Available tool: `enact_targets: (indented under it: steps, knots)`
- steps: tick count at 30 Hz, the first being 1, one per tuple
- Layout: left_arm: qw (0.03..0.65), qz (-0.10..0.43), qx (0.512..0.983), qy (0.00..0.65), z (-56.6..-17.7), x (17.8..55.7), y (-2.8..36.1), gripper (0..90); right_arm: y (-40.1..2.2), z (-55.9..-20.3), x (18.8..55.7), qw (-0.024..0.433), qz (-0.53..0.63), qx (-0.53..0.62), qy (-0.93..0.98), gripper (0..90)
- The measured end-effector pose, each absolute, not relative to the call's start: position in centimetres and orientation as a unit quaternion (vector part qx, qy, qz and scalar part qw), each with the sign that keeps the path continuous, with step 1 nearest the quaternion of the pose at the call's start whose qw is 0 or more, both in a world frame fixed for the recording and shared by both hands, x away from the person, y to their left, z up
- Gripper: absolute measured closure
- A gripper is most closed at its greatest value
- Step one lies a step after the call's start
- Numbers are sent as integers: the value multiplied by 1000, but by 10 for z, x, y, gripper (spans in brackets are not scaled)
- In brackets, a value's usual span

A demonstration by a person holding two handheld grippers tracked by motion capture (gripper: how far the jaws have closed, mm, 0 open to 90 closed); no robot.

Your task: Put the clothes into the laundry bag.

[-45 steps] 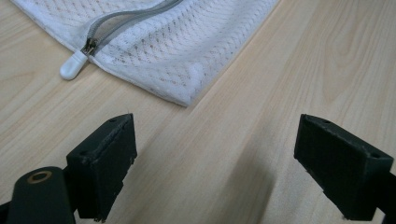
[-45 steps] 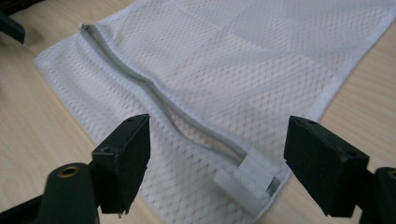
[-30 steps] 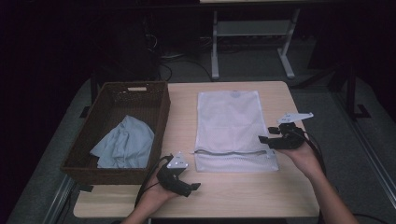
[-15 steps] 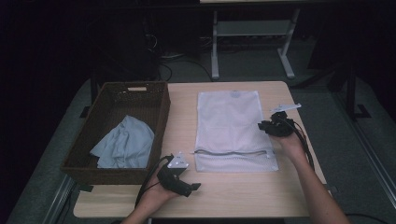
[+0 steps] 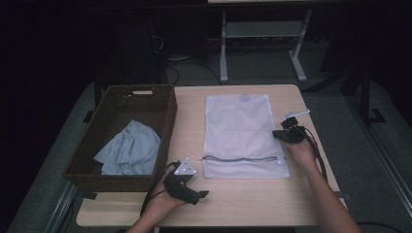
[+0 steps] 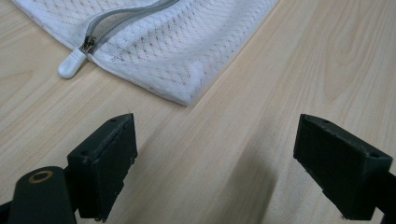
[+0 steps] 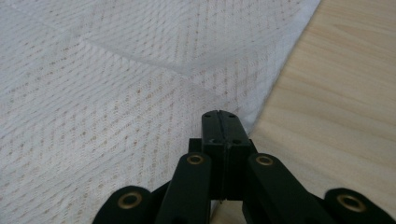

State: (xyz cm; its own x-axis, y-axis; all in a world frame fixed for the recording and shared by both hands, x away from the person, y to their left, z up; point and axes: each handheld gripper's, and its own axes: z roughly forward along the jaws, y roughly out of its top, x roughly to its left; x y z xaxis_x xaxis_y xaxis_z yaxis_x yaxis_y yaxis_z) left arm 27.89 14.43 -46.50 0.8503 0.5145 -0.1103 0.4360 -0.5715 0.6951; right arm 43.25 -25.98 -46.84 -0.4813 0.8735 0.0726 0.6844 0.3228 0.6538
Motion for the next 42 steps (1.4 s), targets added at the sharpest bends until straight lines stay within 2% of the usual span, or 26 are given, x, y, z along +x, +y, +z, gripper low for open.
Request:
enact_targets:
  steps: [15, 42]
  knots:
    - [377, 49, 886, 267, -465, 279, 144, 127, -280, -466, 431, 152, 297, 497, 801, 895]
    - [378, 49, 884, 269, -465, 280, 145, 128, -341, -461, 425, 159, 256, 543, 784, 895]
